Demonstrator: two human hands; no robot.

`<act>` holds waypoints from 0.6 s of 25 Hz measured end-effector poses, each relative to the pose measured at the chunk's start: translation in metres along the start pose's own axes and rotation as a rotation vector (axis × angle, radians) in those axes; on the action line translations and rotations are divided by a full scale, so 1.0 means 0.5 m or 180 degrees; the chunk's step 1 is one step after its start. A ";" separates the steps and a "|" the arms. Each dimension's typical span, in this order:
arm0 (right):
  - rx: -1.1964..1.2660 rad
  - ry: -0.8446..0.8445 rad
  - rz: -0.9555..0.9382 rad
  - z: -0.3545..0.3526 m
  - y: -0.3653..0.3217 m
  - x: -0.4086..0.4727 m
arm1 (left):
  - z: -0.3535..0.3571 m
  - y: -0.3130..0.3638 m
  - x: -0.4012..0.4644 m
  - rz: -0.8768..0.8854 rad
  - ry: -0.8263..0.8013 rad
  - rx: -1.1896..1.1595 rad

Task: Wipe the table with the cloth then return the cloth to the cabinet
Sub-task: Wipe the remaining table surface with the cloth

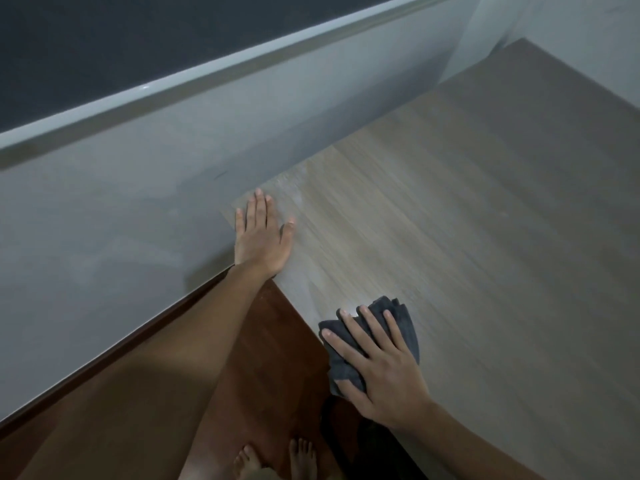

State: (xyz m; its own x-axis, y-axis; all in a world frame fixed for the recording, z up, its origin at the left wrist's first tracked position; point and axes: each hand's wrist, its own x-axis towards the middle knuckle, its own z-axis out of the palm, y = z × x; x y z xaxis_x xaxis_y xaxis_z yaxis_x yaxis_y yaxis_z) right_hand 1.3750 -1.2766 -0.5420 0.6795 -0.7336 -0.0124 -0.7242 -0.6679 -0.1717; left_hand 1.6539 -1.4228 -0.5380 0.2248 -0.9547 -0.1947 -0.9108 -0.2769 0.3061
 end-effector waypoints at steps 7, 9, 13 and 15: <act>-0.0028 -0.0009 0.0503 -0.002 -0.060 0.175 | -0.054 -0.060 0.080 0.0699 -0.0182 0.0017; -0.0020 -0.0025 0.0609 -0.002 -0.071 0.209 | -0.064 -0.059 0.119 0.1003 -0.0284 -0.0052; -0.0044 -0.0026 0.0848 -0.002 -0.091 0.273 | -0.063 -0.026 0.227 0.1793 -0.0452 -0.0132; -0.0043 0.0046 0.0996 -0.003 -0.100 0.293 | -0.059 0.005 0.271 0.2201 -0.0572 -0.0016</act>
State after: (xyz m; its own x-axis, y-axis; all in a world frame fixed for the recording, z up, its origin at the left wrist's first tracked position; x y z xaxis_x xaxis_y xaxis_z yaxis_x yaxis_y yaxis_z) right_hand 1.5104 -1.3508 -0.5339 0.4217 -0.9054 -0.0487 -0.8995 -0.4109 -0.1487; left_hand 1.6925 -1.5560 -0.5363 -0.4647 -0.8792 -0.1050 -0.8224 0.3847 0.4191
